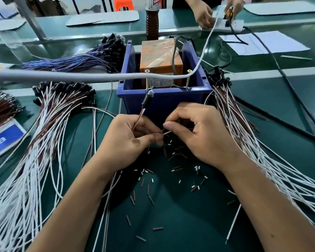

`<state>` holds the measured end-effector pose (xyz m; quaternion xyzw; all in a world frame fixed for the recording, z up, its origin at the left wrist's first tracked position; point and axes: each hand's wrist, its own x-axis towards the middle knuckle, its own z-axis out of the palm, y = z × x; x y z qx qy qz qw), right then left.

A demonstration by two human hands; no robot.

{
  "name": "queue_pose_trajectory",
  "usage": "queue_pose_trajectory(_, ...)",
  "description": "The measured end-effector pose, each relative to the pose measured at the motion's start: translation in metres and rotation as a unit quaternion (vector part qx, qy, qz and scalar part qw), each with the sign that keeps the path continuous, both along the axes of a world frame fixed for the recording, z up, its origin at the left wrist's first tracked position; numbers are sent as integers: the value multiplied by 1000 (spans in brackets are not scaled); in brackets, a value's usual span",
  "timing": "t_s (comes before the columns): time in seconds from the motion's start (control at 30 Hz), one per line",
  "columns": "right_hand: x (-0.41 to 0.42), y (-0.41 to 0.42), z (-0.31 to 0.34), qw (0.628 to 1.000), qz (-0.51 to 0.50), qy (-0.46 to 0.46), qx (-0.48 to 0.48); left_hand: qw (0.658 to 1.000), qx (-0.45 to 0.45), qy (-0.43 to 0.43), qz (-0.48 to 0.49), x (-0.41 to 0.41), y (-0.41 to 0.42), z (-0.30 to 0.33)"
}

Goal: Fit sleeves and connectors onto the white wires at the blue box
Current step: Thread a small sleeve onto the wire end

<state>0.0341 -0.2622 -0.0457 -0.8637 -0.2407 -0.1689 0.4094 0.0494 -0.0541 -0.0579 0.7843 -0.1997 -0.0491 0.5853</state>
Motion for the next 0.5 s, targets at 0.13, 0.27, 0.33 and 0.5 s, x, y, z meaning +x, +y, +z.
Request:
queue_pose_trajectory(0.13, -1, 0, 1, 1000, -12, 14, 25, 1000, -6, -2, -7, 0, 1, 3)
queue_pose_trajectory(0.27, -3, -4, 3, 993, -47, 35, 102, 1000, -11, 6, 7, -2, 7, 6)
queue_pose_trajectory(0.33, -5, -4, 4, 990, -39, 62, 123, 999, -40, 10, 15, -2, 14, 8)
queue_pose_trajectory(0.5, -5, -15, 11, 984, -19, 160, 76, 990, -131, 55, 12, -1, 24, 13)
